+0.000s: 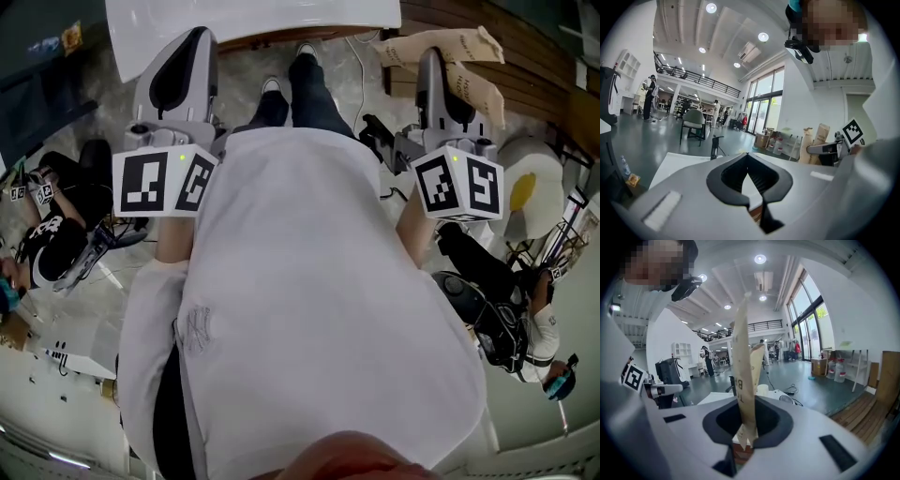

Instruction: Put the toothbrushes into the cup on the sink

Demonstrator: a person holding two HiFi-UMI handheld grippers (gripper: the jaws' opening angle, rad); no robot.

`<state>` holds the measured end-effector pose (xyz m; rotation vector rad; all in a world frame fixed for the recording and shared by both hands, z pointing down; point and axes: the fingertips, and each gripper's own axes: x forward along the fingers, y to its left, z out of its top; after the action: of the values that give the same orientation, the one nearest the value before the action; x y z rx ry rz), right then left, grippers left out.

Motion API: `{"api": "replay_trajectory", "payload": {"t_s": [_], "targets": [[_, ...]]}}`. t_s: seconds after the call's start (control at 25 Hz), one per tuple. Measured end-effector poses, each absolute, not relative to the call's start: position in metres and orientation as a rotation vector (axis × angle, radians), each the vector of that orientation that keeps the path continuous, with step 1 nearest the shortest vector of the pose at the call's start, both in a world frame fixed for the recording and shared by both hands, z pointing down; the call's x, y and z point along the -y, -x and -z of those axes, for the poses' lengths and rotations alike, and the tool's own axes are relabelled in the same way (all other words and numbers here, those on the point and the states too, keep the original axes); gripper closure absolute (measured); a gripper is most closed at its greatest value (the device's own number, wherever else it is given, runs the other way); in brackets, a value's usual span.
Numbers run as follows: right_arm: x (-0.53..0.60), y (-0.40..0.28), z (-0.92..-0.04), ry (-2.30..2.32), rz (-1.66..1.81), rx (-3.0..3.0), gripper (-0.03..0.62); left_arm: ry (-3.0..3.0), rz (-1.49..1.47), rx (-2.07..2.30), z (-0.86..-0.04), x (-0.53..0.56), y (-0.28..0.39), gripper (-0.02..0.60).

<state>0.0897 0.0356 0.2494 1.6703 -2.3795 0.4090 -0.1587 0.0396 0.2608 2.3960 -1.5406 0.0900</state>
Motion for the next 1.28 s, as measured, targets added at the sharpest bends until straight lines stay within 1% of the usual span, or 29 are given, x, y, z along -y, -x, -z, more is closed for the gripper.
{"api": "replay_trajectory", "payload": {"t_s": [0.28, 0.44, 0.76, 1.0, 1.28], "targets": [[0.035, -0.101, -0.248, -1.608, -0.398, 2.423, 0.553, -2.351, -0.081, 1.599, -0.261, 0.015, 0.146, 0.584], [0.058, -0.107, -0.247, -1.569, -0.391, 2.458, 0.553, -2.339, -0.068, 1.635, -0.259, 0.031, 0.135, 0.584], [0.127, -0.137, -0.245, -1.508, -0.374, 2.520, 0.553, -2.335, -0.047, 1.693, -0.250, 0.090, 0.096, 0.584], [0.155, -0.158, -0.247, -1.475, -0.366, 2.539, 0.553, -2.316, -0.043, 1.734, -0.251, 0.112, 0.078, 0.584], [0.168, -0.168, -0.249, -1.472, -0.378, 2.541, 0.553, -2.312, -0.057, 1.741, -0.252, 0.122, 0.071, 0.584]]}}
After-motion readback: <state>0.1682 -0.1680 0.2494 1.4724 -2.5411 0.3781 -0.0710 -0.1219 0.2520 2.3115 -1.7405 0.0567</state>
